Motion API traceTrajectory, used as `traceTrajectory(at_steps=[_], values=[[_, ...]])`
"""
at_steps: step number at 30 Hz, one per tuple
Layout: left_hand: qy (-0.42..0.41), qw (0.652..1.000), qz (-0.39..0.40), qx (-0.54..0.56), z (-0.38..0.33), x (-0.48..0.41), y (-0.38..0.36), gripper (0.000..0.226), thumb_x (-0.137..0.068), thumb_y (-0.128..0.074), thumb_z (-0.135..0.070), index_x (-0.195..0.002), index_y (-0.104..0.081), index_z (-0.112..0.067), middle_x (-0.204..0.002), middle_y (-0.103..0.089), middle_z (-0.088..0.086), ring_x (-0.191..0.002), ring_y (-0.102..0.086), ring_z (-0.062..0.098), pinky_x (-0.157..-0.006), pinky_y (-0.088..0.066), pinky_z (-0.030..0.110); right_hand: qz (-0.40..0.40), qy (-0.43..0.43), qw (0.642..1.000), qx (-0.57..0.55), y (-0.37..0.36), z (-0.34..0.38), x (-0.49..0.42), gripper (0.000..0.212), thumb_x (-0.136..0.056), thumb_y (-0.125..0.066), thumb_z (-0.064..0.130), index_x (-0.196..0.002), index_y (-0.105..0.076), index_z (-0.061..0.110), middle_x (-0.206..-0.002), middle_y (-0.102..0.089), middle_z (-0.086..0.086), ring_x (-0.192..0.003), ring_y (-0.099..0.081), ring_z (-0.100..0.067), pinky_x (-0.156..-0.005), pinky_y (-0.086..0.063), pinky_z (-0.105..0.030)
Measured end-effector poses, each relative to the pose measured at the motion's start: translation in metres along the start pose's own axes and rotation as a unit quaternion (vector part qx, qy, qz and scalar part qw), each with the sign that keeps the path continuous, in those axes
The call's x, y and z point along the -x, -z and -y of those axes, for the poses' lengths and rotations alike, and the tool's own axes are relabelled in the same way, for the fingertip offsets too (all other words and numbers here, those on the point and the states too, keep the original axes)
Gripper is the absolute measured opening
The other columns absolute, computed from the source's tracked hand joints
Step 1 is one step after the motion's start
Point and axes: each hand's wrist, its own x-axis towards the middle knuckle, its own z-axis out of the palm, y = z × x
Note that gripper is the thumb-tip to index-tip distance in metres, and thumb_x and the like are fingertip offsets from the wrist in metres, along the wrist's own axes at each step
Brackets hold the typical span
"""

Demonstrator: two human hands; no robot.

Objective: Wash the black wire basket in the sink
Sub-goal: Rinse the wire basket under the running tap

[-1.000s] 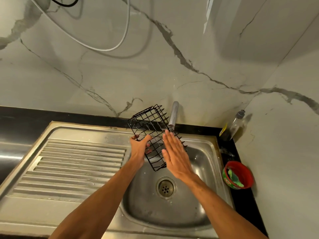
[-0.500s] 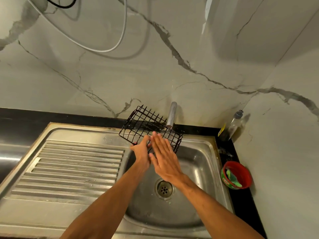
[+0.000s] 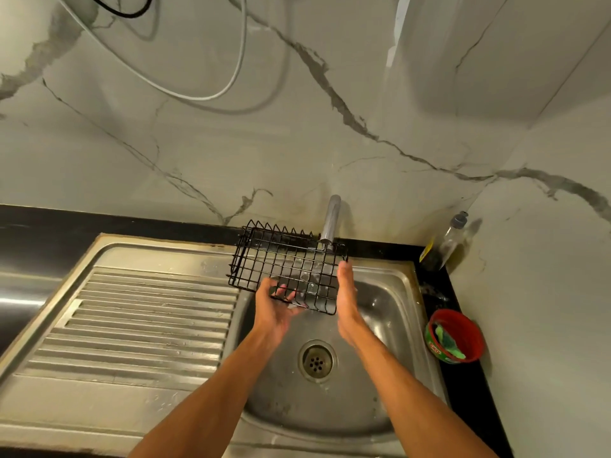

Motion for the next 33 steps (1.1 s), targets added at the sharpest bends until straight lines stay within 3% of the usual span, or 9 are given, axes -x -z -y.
traceTrajectory(at_steps=[3,7,11,16,20,24,27,29,33], values=[[0.010,1.000,0.015,0.016,0.000,0.005,0.003,0.016,-0.091,-0.054,-0.026,-0.095,-0.052,-0.011,-0.099,-0.059,0.014,-0.093,-0.062,0.030,-0.092,-0.051,0.059,0.009,-0.098,0.990,-0.099,0.003,0.011,-0.011,0.094,-0.064,-0.050,0.095,-0.141,-0.046,0.044,-0.151,-0.046,0.001,-0.112,-0.055,-0.020,-0.075,-0.047,-0.037],[0.047,0.997,0.042,0.034,-0.003,0.009,0.010,0.037,-0.097,-0.051,-0.027,-0.132,-0.041,-0.021,-0.127,-0.046,0.019,-0.116,-0.056,0.040,-0.101,-0.049,0.063,-0.004,-0.065,0.991,-0.116,0.002,0.026,-0.002,0.090,-0.062,-0.070,0.082,-0.136,-0.050,0.035,-0.095,-0.061,-0.001,-0.071,-0.051,-0.012,-0.053,-0.037,-0.026],[0.064,0.997,0.040,0.008,-0.007,0.020,0.014,0.034,-0.087,-0.057,-0.032,-0.113,-0.049,-0.013,-0.121,-0.052,0.019,-0.127,-0.052,0.046,-0.110,-0.043,0.058,0.020,-0.016,0.997,-0.072,-0.001,0.029,0.000,0.113,-0.049,-0.090,0.056,-0.147,-0.039,0.034,-0.123,-0.061,0.002,-0.095,-0.053,-0.009,-0.073,-0.042,-0.028],[0.159,0.980,0.061,-0.104,-0.006,0.024,0.046,0.079,-0.095,-0.060,-0.046,-0.159,-0.021,-0.020,-0.155,-0.035,0.028,-0.115,-0.064,0.049,-0.096,-0.056,0.054,-0.014,-0.013,0.998,-0.057,0.005,0.035,-0.009,0.107,-0.049,-0.088,0.046,-0.145,-0.045,0.029,-0.130,-0.055,0.004,-0.120,-0.048,-0.017,-0.101,-0.040,-0.042],[0.222,0.855,0.117,-0.454,-0.031,0.045,0.057,0.092,-0.083,-0.052,-0.076,-0.129,-0.059,0.002,-0.117,-0.071,0.025,-0.103,-0.073,0.038,-0.090,-0.060,0.045,0.033,-0.013,0.999,-0.028,0.021,0.039,-0.011,0.080,-0.066,-0.085,0.034,-0.139,-0.052,0.028,-0.124,-0.059,0.004,-0.105,-0.050,-0.008,-0.081,-0.036,-0.031],[0.092,0.789,0.134,-0.593,-0.068,0.050,0.031,0.067,-0.090,-0.056,-0.064,-0.101,-0.075,0.000,-0.087,-0.079,0.014,-0.079,-0.078,0.028,-0.065,-0.061,0.028,0.078,-0.005,0.996,0.034,0.035,0.040,-0.014,0.097,-0.059,-0.089,0.036,-0.145,-0.046,0.026,-0.139,-0.055,0.000,-0.123,-0.050,-0.016,-0.099,-0.037,-0.035],[-0.065,0.828,0.030,-0.556,-0.073,0.035,0.003,0.052,-0.094,-0.062,-0.048,-0.107,-0.072,0.001,-0.082,-0.077,0.013,-0.073,-0.076,0.024,-0.068,-0.064,0.036,0.079,0.005,0.993,0.086,0.036,0.044,-0.009,0.110,-0.047,-0.092,0.046,-0.145,-0.044,0.031,-0.145,-0.050,-0.002,-0.132,-0.047,-0.023,-0.108,-0.037,-0.040],[-0.117,0.839,-0.037,-0.529,-0.065,0.026,-0.014,0.057,-0.096,-0.058,-0.050,-0.124,-0.063,-0.001,-0.103,-0.073,0.012,-0.088,-0.072,0.025,-0.072,-0.063,0.040,0.082,0.023,0.990,0.115,0.038,0.046,-0.006,0.118,-0.042,-0.093,0.054,-0.147,-0.042,0.035,-0.152,-0.043,-0.002,-0.135,-0.046,-0.025,-0.110,-0.038,-0.042],[0.049,0.906,-0.026,-0.420,-0.051,0.016,-0.035,0.092,-0.083,-0.051,-0.081,-0.149,-0.043,-0.017,-0.149,-0.047,0.017,-0.131,-0.049,0.042,-0.093,-0.054,0.056,0.039,0.100,0.965,0.241,0.039,0.056,0.012,0.119,-0.040,-0.092,0.061,-0.144,-0.037,0.048,-0.150,-0.046,0.009,-0.127,-0.055,-0.016,-0.104,-0.048,-0.039]])
